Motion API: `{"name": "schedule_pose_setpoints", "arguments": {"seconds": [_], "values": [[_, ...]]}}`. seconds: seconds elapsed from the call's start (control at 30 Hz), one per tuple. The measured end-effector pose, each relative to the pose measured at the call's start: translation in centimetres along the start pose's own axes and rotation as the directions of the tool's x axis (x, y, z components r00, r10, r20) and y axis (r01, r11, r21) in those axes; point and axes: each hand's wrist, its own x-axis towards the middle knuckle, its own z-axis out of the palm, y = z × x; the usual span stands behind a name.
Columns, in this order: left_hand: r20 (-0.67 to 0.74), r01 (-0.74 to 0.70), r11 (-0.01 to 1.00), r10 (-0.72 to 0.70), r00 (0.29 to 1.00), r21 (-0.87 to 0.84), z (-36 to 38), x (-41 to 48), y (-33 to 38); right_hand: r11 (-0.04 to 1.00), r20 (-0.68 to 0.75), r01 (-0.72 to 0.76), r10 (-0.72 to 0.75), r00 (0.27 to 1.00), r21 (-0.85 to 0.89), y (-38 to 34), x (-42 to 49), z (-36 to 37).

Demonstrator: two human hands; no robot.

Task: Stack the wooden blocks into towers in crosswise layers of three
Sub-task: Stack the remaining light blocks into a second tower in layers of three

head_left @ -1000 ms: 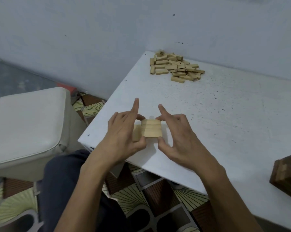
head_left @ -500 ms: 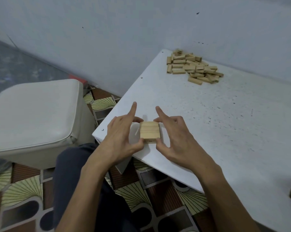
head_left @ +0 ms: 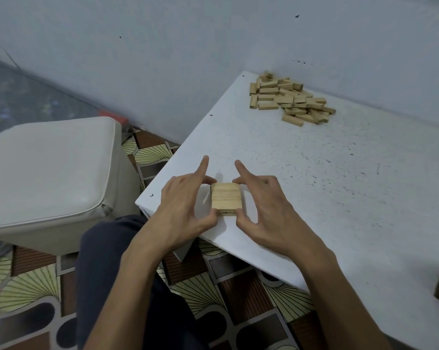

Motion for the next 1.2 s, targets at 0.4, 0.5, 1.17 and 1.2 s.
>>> {"name": "schedule_pose_setpoints", "arguments": {"seconds": [0.4, 0.5, 1.17, 1.2], "values": [[0.063, 0.012, 0.997, -0.006, 0.998, -0.083, -0.4, 0.7, -0.9, 0.991, 0.107, -0.05, 0.036, 0.994, 0.127, 0.8, 0.7, -1.1], [0.058, -0.001, 0.998, 0.005, 0.998, -0.066, -0.3, 1.1, -0.9, 0.991, 0.132, -0.054, 0.037, 0.991, 0.125, 1.1, 0.9, -1.2], [0.076, -0.037, 0.999, 0.039, 0.996, -0.034, -0.2, 1.4, -1.0, 0.988, 0.15, -0.062, 0.041, 0.988, 0.14, 1.5, 1.3, -1.4], [0.072, -0.04, 0.999, 0.043, 0.996, -0.035, -0.1, 1.4, -1.0, 0.988, 0.151, -0.063, 0.042, 0.988, 0.142, 1.5, 1.3, -1.4]]}}
